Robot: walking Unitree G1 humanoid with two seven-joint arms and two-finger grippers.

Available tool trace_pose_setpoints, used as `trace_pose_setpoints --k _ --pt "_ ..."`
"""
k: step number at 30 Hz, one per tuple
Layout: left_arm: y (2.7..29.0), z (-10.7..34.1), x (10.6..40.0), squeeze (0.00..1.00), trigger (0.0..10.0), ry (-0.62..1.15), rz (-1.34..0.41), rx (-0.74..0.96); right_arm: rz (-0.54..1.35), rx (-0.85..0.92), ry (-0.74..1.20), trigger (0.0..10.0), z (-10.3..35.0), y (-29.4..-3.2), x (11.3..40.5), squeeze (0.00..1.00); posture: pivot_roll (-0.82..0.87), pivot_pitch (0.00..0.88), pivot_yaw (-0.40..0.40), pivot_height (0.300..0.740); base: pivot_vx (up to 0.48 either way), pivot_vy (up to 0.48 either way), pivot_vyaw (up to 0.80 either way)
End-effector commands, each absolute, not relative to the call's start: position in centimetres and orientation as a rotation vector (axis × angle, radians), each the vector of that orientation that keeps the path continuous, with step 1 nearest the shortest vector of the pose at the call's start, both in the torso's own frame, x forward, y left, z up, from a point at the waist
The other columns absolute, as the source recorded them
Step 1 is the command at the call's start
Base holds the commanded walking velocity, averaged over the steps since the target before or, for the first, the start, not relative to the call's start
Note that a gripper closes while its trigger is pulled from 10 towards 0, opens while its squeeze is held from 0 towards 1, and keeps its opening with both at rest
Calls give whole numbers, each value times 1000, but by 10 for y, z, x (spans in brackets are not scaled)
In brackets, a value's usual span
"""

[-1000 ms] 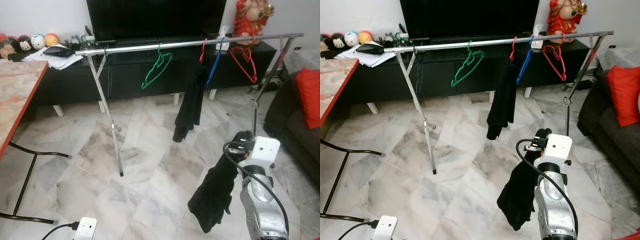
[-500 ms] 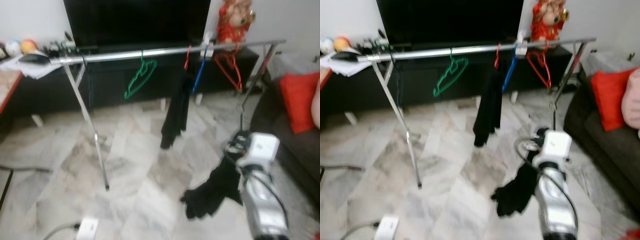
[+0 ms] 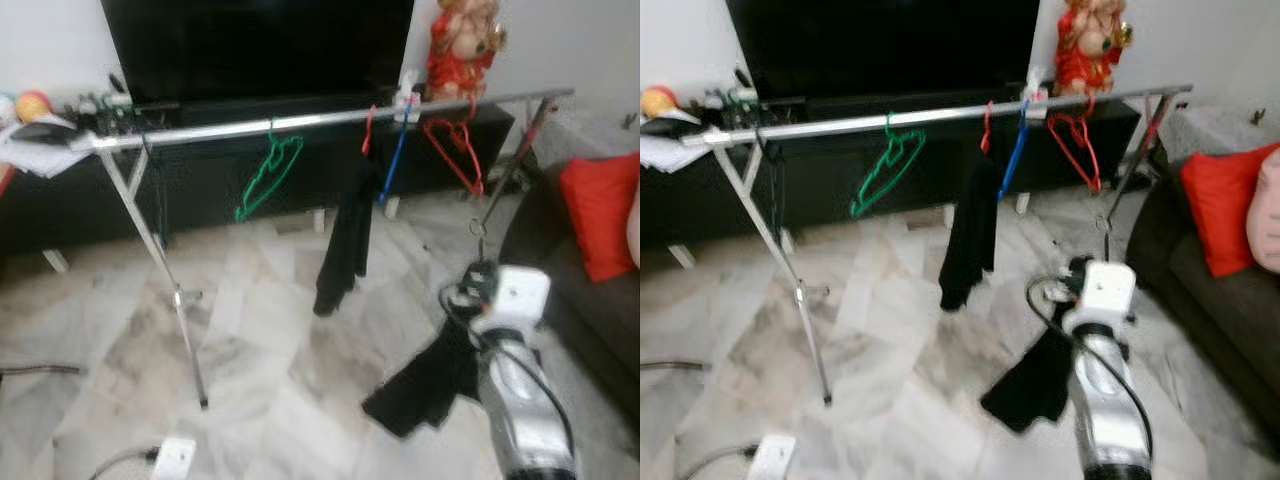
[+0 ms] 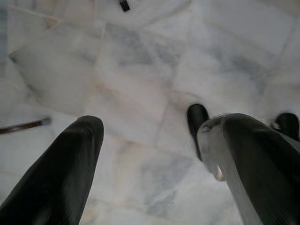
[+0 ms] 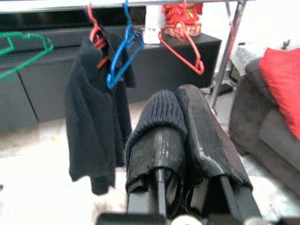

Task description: Hang hanger

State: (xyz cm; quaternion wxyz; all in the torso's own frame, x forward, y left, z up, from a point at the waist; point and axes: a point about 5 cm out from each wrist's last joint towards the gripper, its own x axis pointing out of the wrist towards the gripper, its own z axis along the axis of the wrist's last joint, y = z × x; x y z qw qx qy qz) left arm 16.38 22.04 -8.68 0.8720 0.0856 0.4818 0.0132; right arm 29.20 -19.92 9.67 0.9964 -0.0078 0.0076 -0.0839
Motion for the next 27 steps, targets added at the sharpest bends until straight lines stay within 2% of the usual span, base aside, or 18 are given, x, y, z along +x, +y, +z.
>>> trace_pose_setpoints --k 1,27 --pt "214 -87 166 0 10000 1005 20 160 -193 -22 -11 10000 103 -208 292 0 -104 0 -20 740 307 0 0" --pt "210 -90 162 0 10000 1023 8 161 -191 -24 18 10000 97 -207 288 0 -106 0 -22 740 294 0 0"
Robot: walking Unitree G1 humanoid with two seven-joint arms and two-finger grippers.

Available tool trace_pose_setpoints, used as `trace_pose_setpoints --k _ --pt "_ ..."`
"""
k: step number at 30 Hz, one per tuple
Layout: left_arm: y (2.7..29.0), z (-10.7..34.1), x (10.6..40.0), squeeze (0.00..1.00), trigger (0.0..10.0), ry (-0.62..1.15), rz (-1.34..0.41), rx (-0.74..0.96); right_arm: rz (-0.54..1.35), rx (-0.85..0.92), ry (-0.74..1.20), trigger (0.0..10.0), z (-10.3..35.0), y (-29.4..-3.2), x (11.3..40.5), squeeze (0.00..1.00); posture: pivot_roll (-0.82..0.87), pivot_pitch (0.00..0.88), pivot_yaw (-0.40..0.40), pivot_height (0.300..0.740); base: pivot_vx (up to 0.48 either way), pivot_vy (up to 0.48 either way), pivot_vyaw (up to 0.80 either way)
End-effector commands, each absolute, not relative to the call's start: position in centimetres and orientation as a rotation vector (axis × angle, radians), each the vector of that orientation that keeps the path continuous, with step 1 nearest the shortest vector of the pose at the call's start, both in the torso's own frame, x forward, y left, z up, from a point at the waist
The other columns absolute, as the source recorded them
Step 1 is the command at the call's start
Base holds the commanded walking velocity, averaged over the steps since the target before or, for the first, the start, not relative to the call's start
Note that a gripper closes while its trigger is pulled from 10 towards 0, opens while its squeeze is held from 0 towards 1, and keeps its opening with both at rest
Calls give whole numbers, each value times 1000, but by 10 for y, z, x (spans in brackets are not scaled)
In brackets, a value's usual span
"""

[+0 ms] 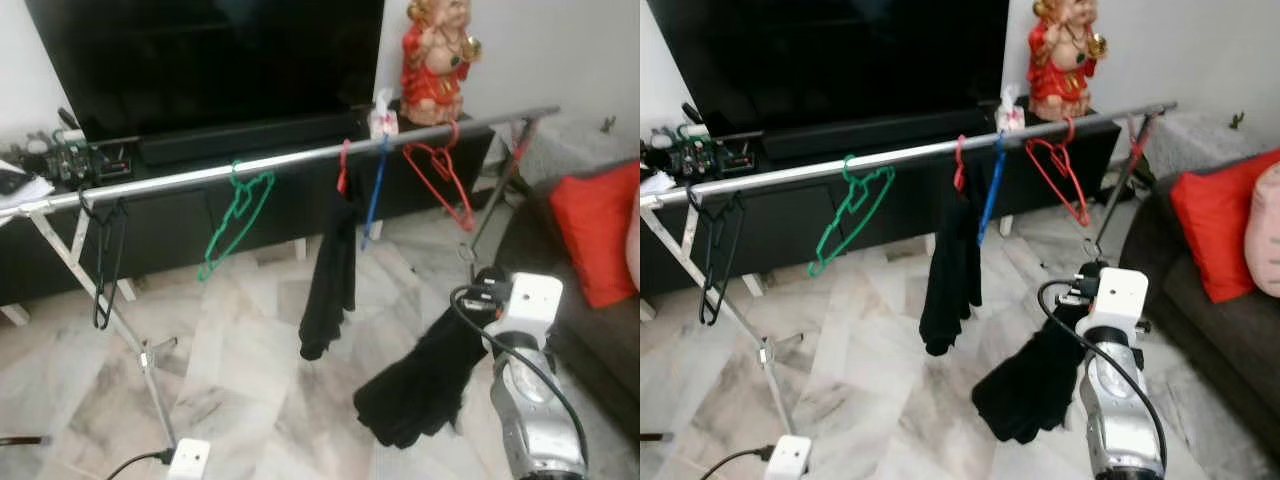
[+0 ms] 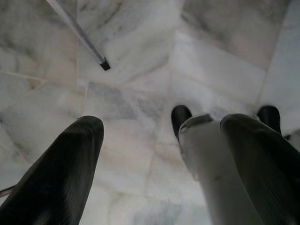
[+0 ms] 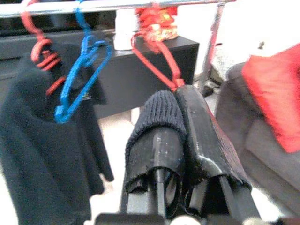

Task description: Hang hanger

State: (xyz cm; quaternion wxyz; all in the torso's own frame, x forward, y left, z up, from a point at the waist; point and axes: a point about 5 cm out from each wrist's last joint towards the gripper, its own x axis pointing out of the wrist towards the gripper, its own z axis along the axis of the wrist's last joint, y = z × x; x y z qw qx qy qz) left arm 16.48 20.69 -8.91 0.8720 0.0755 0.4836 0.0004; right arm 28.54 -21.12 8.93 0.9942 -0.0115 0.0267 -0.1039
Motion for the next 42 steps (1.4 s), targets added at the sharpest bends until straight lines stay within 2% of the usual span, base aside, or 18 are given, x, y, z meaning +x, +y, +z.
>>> trace_pose_setpoints --k 1,9,24,42 --pt "211 -90 162 0 10000 1026 6 163 -190 -23 21 10000 96 -206 288 0 -106 0 -22 740 0 0 0" --pt "212 -90 160 0 10000 1028 10 171 -244 -21 139 10000 58 -213 275 0 -99 0 -21 740 0 0 0" --pt "215 -91 157 0 10000 1027 -12 204 -245 -18 62 10000 66 -210 277 0 -107 0 -10 740 0 0 0" --pt "214 -93 153 0 10000 1041 -29 218 -208 -41 38 10000 72 -207 281 0 -108 0 -15 740 0 -340 0"
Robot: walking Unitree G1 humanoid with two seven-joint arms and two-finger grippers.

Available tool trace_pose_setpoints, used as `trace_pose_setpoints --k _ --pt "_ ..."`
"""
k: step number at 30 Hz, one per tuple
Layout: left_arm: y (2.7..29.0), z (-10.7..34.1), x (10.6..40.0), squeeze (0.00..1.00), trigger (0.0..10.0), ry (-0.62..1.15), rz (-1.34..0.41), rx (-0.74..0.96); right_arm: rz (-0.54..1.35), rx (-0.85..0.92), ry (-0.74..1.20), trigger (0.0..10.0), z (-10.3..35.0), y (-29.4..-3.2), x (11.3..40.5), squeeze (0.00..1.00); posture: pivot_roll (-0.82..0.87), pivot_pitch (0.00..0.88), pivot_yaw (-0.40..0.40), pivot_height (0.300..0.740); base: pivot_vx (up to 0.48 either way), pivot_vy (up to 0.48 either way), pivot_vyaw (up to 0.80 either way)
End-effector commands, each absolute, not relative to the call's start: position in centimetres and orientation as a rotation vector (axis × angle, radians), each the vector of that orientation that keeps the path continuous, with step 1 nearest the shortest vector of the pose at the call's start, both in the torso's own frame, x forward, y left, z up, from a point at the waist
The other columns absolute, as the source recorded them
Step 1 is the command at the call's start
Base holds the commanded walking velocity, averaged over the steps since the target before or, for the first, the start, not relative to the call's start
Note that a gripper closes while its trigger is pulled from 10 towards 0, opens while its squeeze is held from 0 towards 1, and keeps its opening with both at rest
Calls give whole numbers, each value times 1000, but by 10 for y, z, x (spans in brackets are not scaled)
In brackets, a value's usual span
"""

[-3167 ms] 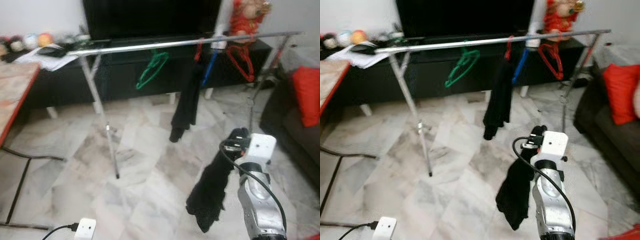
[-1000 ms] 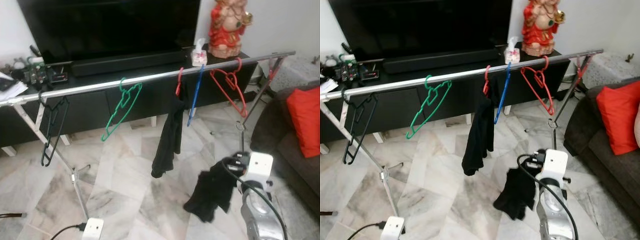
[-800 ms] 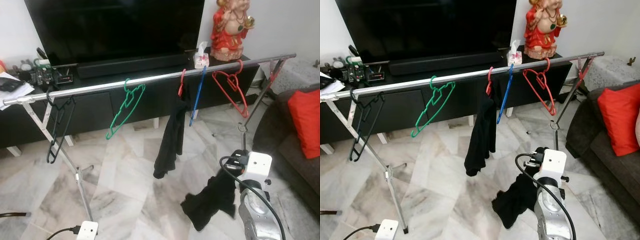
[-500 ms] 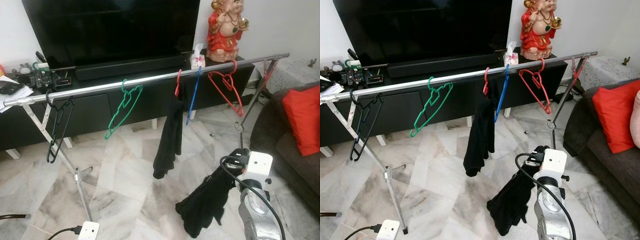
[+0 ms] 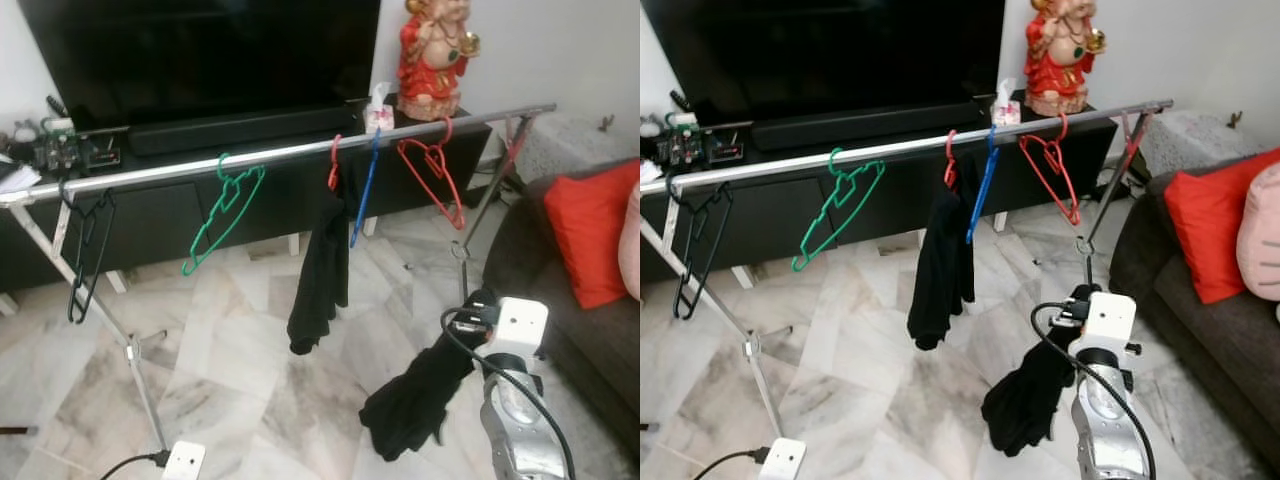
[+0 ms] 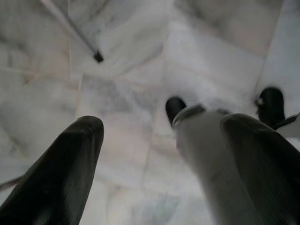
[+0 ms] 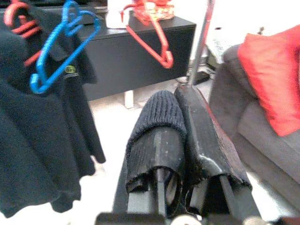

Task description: Hang hanger

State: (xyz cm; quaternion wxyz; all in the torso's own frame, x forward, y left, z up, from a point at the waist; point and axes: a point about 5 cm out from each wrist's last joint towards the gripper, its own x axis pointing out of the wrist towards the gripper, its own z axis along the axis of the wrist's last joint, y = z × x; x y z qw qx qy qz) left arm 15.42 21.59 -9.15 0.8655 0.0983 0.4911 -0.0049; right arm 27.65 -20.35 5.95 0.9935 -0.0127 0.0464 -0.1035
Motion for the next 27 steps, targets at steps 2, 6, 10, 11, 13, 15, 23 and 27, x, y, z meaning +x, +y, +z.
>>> trace_pose_setpoints --k 2,6,10,11,13,15,23,27 --pt "214 -93 153 0 10000 1041 -30 219 -207 -41 38 10000 71 -207 280 0 -108 0 -15 740 0 -341 0" --pt "213 -93 153 0 10000 1039 -35 220 -201 -44 41 10000 71 -206 281 0 -108 0 -18 740 0 -343 0" --pt "212 -92 155 0 10000 1035 -39 221 -196 -42 38 10000 71 -205 282 0 -109 0 -19 740 0 -342 0" --pt "212 -92 155 0 10000 1035 -40 221 -196 -43 38 10000 71 -205 282 0 -111 0 -19 740 0 -341 0" --pt "212 -92 155 0 10000 1035 -40 222 -195 -44 39 10000 71 -205 282 0 -112 0 -17 740 0 -341 0" --pt "212 -92 155 0 10000 1034 -42 226 -194 -44 40 10000 70 -205 281 0 -112 0 -17 740 0 -345 0" --pt "213 -91 156 0 10000 1027 -37 229 -190 -43 55 10000 65 -205 279 0 -112 0 -15 740 0 -342 0" --pt "214 -90 159 0 10000 1010 -26 230 -184 -43 70 10000 61 -205 278 0 -111 0 -15 740 0 -342 0"
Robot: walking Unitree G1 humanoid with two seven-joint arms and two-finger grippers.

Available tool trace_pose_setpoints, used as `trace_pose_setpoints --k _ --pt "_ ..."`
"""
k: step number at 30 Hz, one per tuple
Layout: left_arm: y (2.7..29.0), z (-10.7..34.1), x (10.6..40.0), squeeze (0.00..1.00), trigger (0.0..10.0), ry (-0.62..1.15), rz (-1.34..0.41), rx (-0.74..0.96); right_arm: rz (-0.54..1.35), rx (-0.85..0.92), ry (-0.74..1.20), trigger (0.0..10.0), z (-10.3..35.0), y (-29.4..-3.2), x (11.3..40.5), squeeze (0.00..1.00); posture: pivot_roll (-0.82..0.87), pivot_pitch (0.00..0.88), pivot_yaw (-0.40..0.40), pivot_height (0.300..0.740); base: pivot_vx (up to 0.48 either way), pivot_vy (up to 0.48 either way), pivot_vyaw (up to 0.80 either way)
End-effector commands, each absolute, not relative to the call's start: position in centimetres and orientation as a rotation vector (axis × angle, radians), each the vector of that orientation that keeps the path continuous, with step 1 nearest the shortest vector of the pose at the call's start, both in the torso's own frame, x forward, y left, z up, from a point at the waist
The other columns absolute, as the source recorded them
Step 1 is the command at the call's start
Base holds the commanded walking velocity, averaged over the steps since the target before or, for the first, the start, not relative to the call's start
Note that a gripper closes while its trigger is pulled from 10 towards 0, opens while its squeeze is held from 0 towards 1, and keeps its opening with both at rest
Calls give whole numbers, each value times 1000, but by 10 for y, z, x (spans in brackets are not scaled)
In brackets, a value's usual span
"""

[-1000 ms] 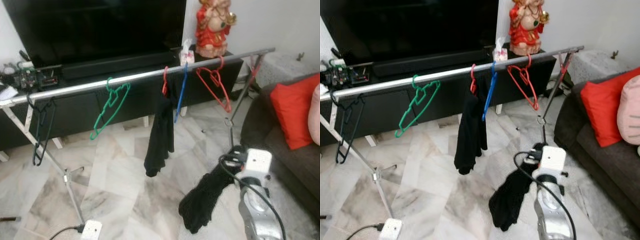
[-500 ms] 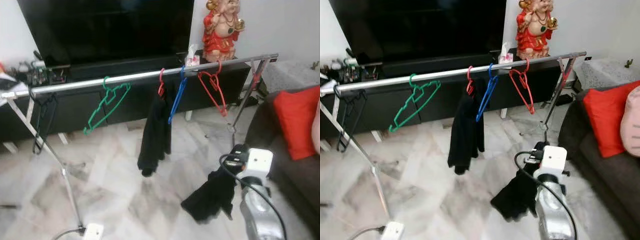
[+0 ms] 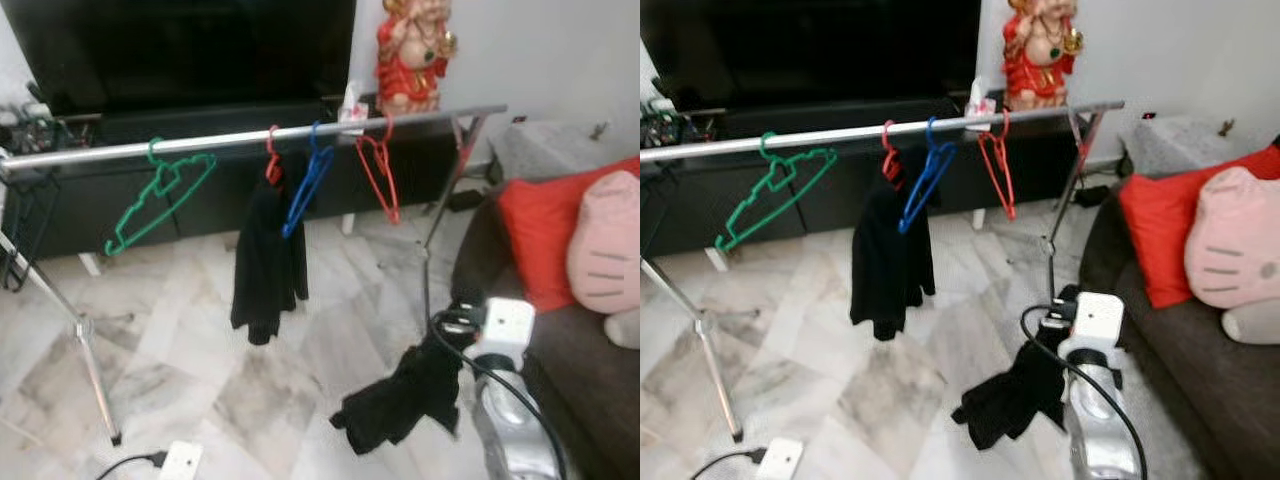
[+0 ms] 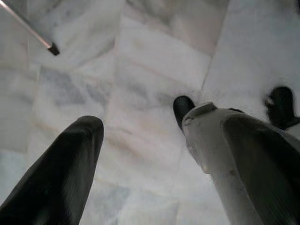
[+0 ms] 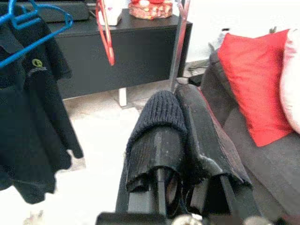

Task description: Hang hanger

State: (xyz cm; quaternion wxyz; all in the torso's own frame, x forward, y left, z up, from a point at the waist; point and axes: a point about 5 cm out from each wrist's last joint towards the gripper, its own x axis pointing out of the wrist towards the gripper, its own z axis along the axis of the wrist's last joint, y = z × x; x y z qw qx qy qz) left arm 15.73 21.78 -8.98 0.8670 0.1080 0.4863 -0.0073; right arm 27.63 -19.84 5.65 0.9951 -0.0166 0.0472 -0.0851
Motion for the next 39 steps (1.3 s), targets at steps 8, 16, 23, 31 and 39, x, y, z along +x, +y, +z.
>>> trace_pose_setpoints --k 8,16,23,31,39 --pt "218 -75 186 0 10000 878 23 252 -176 -43 128 10000 48 -207 275 0 -105 0 -26 740 0 -257 0" --pt "222 -35 237 0 10000 554 89 231 -175 -38 246 10000 26 -217 274 0 -97 0 -43 740 0 0 0" --pt "214 11 263 0 10000 211 61 204 -171 -28 426 10000 -6 -223 264 0 -92 0 -49 740 0 0 0" --pt "198 64 271 0 10000 -47 22 206 -165 11 664 10000 -47 -219 227 0 -86 0 -44 740 0 0 0" --pt "180 96 285 0 10000 -139 -45 199 -189 39 741 10000 -61 -217 209 0 -78 0 -30 740 270 0 0"
